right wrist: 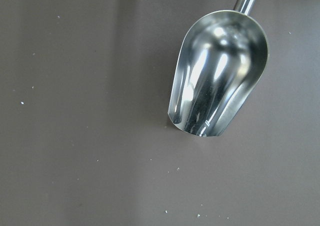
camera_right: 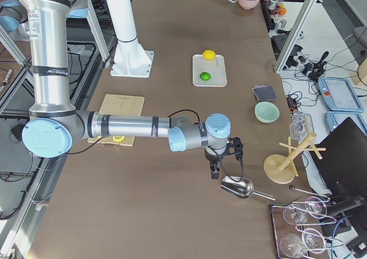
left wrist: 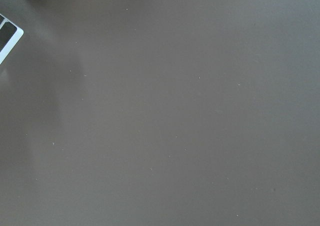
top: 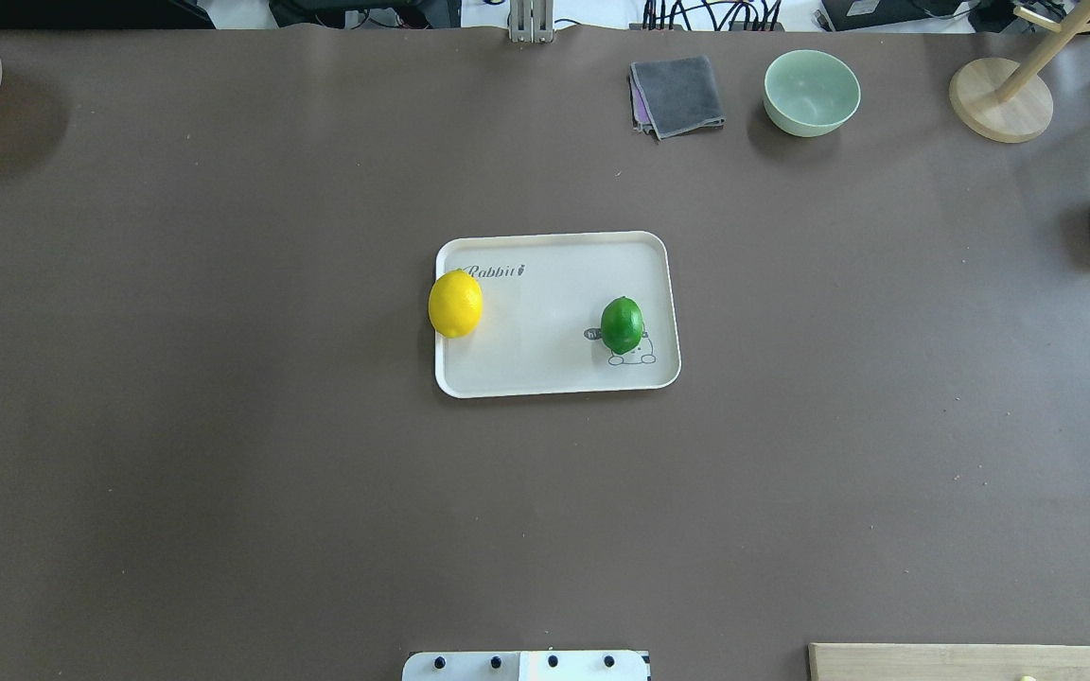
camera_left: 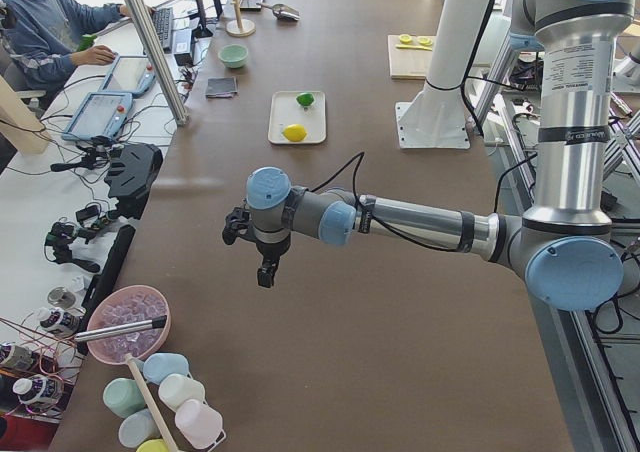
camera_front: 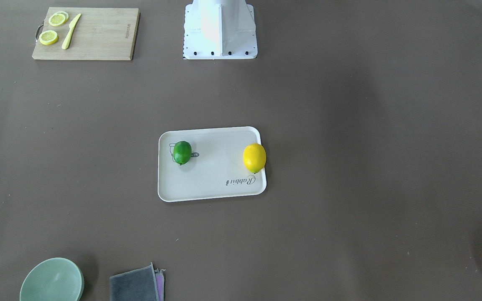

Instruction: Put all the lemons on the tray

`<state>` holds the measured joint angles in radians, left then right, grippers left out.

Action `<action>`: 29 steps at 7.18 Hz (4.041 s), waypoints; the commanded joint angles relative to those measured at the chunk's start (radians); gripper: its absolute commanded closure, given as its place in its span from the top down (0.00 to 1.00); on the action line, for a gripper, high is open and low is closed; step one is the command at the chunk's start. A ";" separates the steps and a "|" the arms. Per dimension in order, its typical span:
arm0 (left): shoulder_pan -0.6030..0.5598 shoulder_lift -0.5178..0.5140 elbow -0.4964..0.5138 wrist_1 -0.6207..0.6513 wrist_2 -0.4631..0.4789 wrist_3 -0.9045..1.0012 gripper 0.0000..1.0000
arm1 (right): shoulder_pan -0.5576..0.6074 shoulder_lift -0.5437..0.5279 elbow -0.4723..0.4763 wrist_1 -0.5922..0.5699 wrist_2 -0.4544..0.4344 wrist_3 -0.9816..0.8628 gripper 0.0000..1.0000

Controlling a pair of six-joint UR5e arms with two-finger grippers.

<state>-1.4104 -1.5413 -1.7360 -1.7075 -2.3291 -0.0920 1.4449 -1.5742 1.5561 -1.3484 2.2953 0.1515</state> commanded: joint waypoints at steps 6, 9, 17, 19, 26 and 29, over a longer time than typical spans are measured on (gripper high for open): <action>-0.001 0.001 0.023 0.000 0.011 0.008 0.98 | 0.049 0.010 0.009 -0.059 0.006 -0.089 1.00; -0.001 0.000 0.026 -0.001 0.011 0.008 0.98 | 0.086 0.029 0.030 -0.225 -0.010 -0.254 1.00; -0.002 -0.002 0.019 -0.001 0.045 0.003 0.98 | 0.092 0.037 0.036 -0.224 -0.007 -0.242 1.00; -0.001 -0.002 0.024 -0.004 0.042 0.000 0.98 | 0.092 0.028 0.036 -0.228 0.000 -0.240 1.00; -0.038 -0.006 0.056 0.009 0.039 -0.015 0.98 | 0.091 0.000 0.027 -0.213 0.015 -0.253 1.00; -0.064 -0.002 0.061 -0.001 -0.046 -0.035 0.98 | 0.091 -0.020 0.033 -0.206 0.012 -0.248 1.00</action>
<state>-1.4605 -1.5435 -1.6776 -1.7023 -2.3566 -0.1261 1.5355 -1.5888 1.5889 -1.5575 2.3061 -0.1018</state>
